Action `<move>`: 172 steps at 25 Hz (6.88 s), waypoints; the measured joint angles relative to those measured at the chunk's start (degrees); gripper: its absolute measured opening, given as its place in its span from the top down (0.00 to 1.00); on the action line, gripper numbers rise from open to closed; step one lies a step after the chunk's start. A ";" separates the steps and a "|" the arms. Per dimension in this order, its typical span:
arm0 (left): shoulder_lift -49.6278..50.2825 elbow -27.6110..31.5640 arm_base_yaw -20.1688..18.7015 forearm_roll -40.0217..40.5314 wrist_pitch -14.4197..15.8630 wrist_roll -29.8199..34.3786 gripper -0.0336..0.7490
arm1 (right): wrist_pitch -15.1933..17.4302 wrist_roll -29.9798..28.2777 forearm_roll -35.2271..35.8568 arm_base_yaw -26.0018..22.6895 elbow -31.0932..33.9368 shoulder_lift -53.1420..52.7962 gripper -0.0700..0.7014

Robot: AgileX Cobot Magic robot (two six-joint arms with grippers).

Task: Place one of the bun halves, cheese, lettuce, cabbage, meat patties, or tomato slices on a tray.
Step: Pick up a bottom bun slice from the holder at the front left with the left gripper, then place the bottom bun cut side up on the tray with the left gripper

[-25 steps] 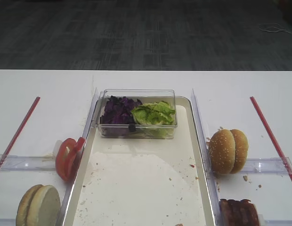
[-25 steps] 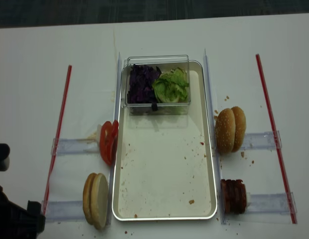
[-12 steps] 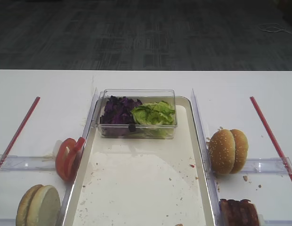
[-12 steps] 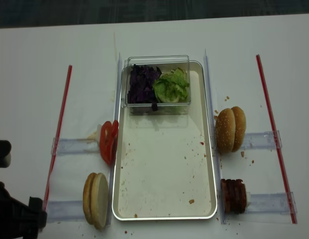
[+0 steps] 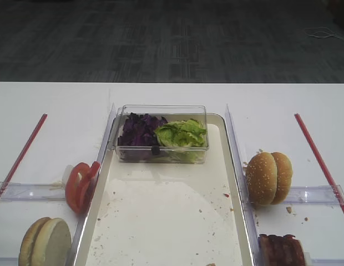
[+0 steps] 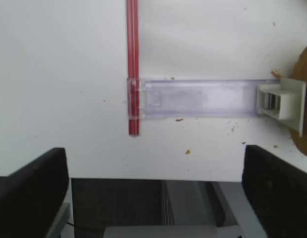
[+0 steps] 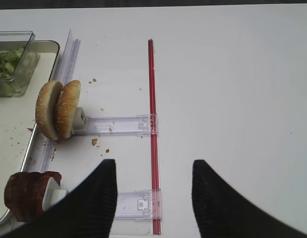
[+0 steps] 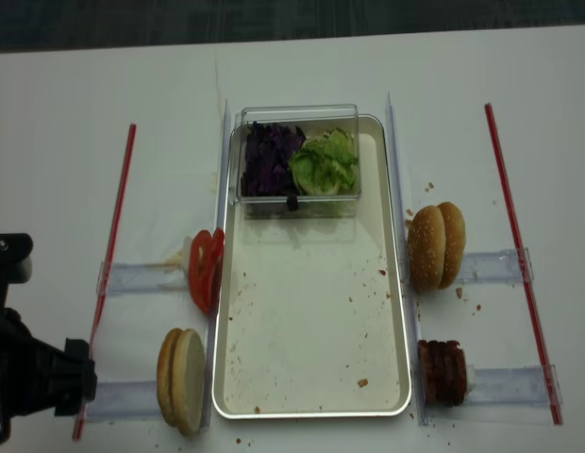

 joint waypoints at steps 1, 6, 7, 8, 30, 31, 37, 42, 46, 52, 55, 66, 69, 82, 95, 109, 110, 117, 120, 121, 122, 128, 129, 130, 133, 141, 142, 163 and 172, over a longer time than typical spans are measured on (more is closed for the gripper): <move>0.78 -0.71 0.00 -0.09 0.00 -0.09 0.08 | 0.00 0.00 0.00 0.00 0.00 0.00 0.39; 3.71 -3.29 0.00 -0.09 0.00 -0.37 0.08 | 0.00 0.00 0.00 0.00 0.00 0.00 0.39; 3.96 -3.67 0.00 -0.09 0.00 -0.37 0.08 | 0.00 0.00 0.00 0.00 0.00 0.00 0.39; 4.09 -3.94 0.00 -0.09 -0.10 -0.41 0.08 | 0.00 0.00 0.00 0.00 0.00 0.00 0.39; 4.22 -4.91 -17.20 -4.85 0.17 -13.05 0.14 | 0.00 0.00 0.00 0.00 0.00 0.00 0.39; 4.22 -4.91 -17.20 -4.85 0.17 -13.05 0.14 | 0.00 0.00 0.00 0.00 0.00 0.00 0.39; 4.22 -4.91 -29.35 -3.77 -1.81 -24.10 0.14 | 0.00 0.00 0.00 0.00 0.00 0.00 0.39; 4.22 -4.91 -36.94 -2.61 -2.97 -30.89 0.14 | 0.00 0.00 0.00 0.00 0.00 0.00 0.39; 4.22 -4.91 -41.47 -1.59 -4.15 -35.12 0.14 | 0.00 0.04 0.00 0.00 0.00 0.00 0.39; 4.31 -4.91 -45.78 -0.94 -7.26 -39.96 0.14 | -0.10 0.04 0.00 0.00 0.00 0.00 0.39; 5.21 -4.91 -46.67 -0.83 -8.17 -40.80 0.14 | -0.10 0.04 0.00 0.00 0.00 0.00 0.39; 11.66 -4.91 -46.75 0.20 -14.16 -40.94 0.14 | -0.10 0.04 0.00 0.00 0.00 0.00 0.39; 13.74 -4.91 -46.75 0.57 -15.75 -40.94 0.14 | -0.10 0.04 0.00 0.00 0.00 0.00 0.39; 20.52 -5.04 -45.58 5.30 -17.73 -41.20 0.23 | -0.10 0.04 0.00 0.00 0.00 0.00 0.39; 21.47 -5.26 -44.44 9.07 -16.20 -41.20 0.51 | -0.10 0.04 0.00 0.00 0.00 0.00 0.39; 21.47 -5.26 -44.44 9.68 -15.17 -41.20 0.79 | -0.10 -0.06 0.00 0.00 0.00 0.00 0.39; 21.47 -5.26 -44.44 9.68 -15.17 -41.20 0.80 | -0.10 -0.06 0.00 0.00 0.00 0.00 0.39; 21.47 -5.39 -44.44 9.68 -14.74 -41.20 0.82 | -0.10 -0.06 0.00 0.00 0.00 0.00 0.39; 21.21 -6.87 -44.44 9.68 -13.92 -41.20 0.83 | -0.10 -0.14 0.00 0.00 0.00 0.00 0.39; 20.87 -7.69 -44.44 9.68 -13.55 -41.20 0.83 | -0.10 -0.14 0.00 0.00 0.00 0.00 0.39; 20.30 -8.61 -44.44 9.68 -13.06 -41.20 0.83 | -0.10 -0.14 0.00 0.00 0.00 0.00 0.39; 17.93 -14.32 -44.44 10.16 -9.62 -40.14 0.83 | -0.10 -0.14 0.00 0.00 0.00 0.00 0.39; 17.84 -15.14 -44.44 10.28 -9.12 -39.89 0.83 | -0.10 -0.14 0.00 0.00 0.00 0.00 0.39; 17.72 -15.70 -44.44 10.53 -8.85 -39.62 0.83 | -0.10 -0.14 0.00 0.00 0.00 0.00 0.39; 17.72 -16.96 -44.44 11.41 -8.35 -39.50 0.83 | -0.10 -0.14 0.00 0.00 0.00 0.00 0.39; 17.72 -17.34 -42.58 13.68 -8.09 -39.50 0.84 | -0.10 -0.14 0.00 0.00 0.00 0.00 0.39; 17.72 -17.34 -41.37 13.94 -8.09 -39.50 0.84 | -0.10 -0.14 0.00 0.00 0.00 0.00 0.39; 17.72 -18.54 -31.92 -19.71 -17.92 -7.08 0.84 | -0.10 -0.14 0.00 0.00 0.00 0.00 0.39; 17.72 -18.54 -31.92 -51.50 -19.56 18.06 0.84 | -0.10 -0.14 0.00 0.00 0.00 0.00 0.39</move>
